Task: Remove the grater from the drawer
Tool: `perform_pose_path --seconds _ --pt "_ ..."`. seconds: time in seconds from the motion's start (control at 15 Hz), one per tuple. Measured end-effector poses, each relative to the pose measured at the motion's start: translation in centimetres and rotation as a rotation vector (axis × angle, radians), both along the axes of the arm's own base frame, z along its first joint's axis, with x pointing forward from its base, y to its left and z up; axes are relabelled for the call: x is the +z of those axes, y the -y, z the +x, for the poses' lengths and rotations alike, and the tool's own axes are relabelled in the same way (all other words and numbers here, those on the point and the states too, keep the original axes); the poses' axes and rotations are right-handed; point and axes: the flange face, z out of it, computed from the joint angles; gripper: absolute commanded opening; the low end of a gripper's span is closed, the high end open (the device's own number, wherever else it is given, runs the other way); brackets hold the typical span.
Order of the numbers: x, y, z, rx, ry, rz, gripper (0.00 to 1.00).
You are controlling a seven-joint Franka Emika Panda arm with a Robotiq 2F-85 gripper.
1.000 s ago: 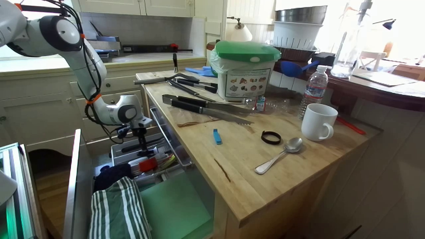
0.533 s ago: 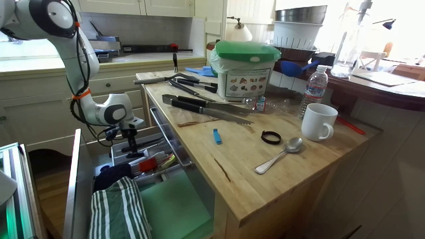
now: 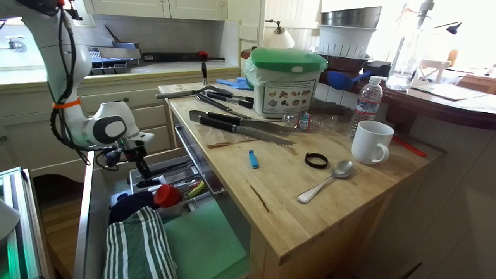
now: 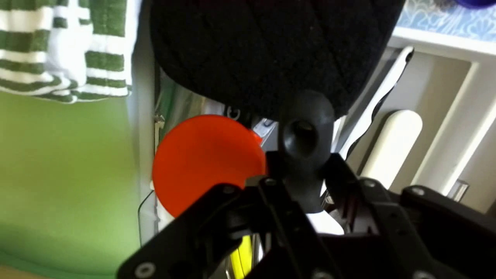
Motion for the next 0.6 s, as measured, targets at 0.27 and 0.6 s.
perform_pose_path --seconds 0.27,0.6 --pt "2.1 -1.3 -2.5 0.232 -0.012 -0.003 0.08" --pt "4.7 -2.3 -4.5 0.454 0.135 -0.064 0.08"
